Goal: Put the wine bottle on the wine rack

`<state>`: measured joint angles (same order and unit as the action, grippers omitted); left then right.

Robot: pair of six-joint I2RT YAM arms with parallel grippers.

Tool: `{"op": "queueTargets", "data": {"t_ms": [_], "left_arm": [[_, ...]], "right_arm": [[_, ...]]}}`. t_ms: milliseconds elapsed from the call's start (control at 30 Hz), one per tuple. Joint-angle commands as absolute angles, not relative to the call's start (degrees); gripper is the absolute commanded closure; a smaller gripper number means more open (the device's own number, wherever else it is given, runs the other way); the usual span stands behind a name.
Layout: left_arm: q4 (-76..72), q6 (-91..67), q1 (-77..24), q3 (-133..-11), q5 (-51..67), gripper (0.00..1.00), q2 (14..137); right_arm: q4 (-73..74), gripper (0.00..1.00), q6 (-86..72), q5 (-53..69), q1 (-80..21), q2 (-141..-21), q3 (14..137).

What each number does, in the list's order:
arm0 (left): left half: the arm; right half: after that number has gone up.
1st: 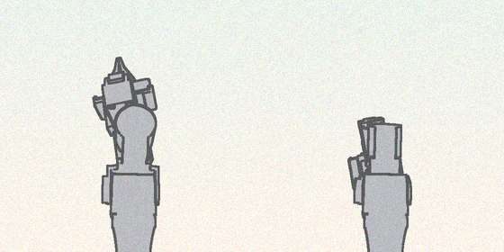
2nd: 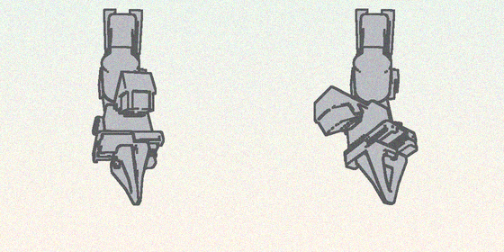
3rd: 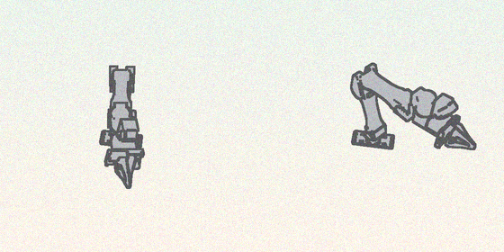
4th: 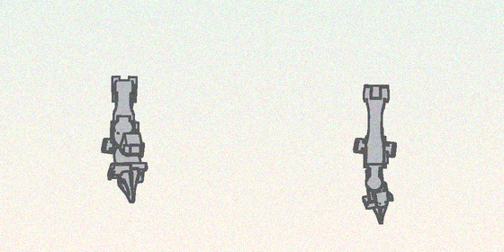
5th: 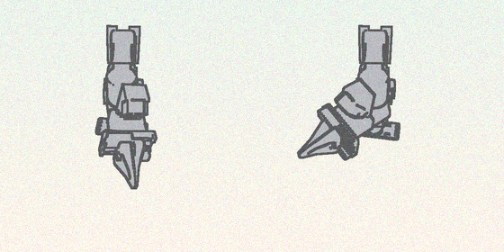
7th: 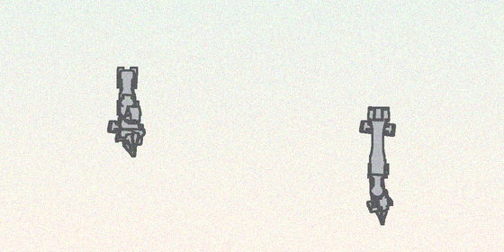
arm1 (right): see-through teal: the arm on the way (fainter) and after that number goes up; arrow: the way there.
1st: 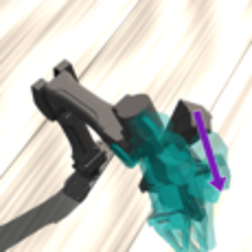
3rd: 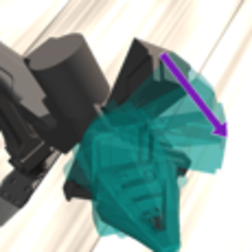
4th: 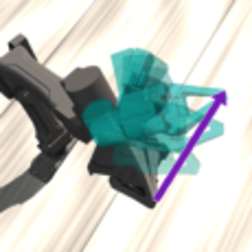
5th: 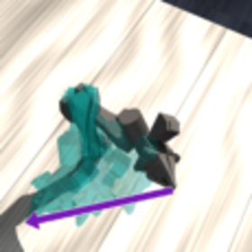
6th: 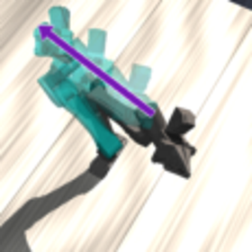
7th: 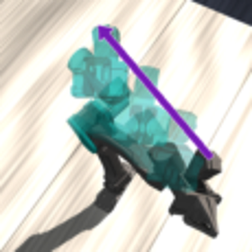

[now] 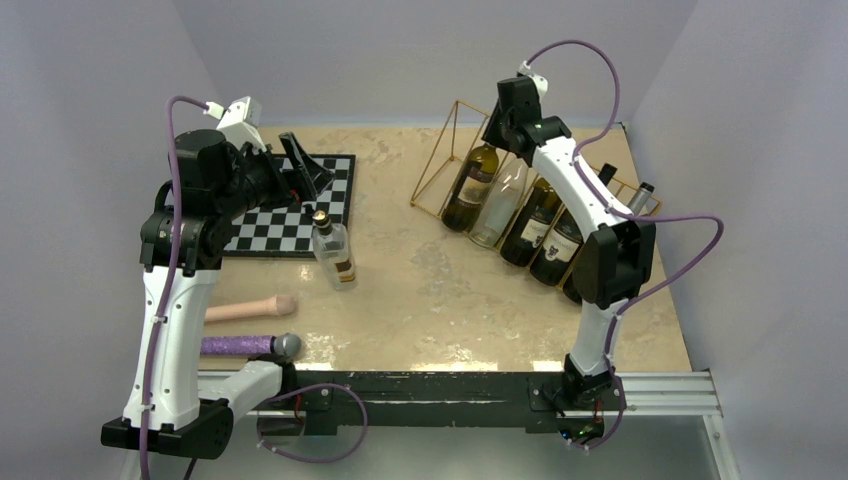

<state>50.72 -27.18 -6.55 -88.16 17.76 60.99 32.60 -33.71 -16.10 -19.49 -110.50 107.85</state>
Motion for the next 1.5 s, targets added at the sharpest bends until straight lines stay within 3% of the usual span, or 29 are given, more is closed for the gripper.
{"op": "queueTargets", "data": {"t_ms": [0,233,600,733,900,967,1200,1300,1467], "left_arm": [[49.65,-25.94,-6.77,-87.95,18.54,0.05,60.12],[49.67,-25.66,-6.77,-88.12,18.61,0.05,60.47],[48.98,-25.61,-6.77,-88.13,19.70,0.05,60.64],[47.94,-25.40,-6.77,-88.50,21.41,0.05,60.82],[47.92,-25.28,-6.77,-89.69,21.39,0.04,60.95],[48.22,-24.93,-6.77,-90.41,20.96,0.04,61.03],[49.76,-24.87,-6.77,-93.44,15.97,0.05,60.29],[50.01,-24.32,-6.77,-93.46,8.68,0.05,58.40],[51.12,-22.93,-6.79,-93.44,-1.14,0.05,55.99]], "right_arm": [[36.29,0.61,-35.48,-13.81,-18.72,-112.35,111.73],[38.46,0.42,-35.91,-12.61,-18.28,-112.84,113.69],[35.42,0.24,-32.79,-10.86,-18.37,-101.95,110.20],[32.34,0.16,-28.50,-1.17,-18.37,-95.33,110.22],[32.18,0.10,-21.23,22.88,-18.52,-94.31,114.46],[30.70,0.03,-19.16,27.12,-20.19,-92.95,112.99],[20.79,0.01,-11.97,28.68,-31.97,-87.36,102.66],[13.97,0.01,-12.08,29.11,-37.13,-85.80,97.84],[6.15,0.01,-7.26,21.39,-48.12,-83.38,91.72]]}}
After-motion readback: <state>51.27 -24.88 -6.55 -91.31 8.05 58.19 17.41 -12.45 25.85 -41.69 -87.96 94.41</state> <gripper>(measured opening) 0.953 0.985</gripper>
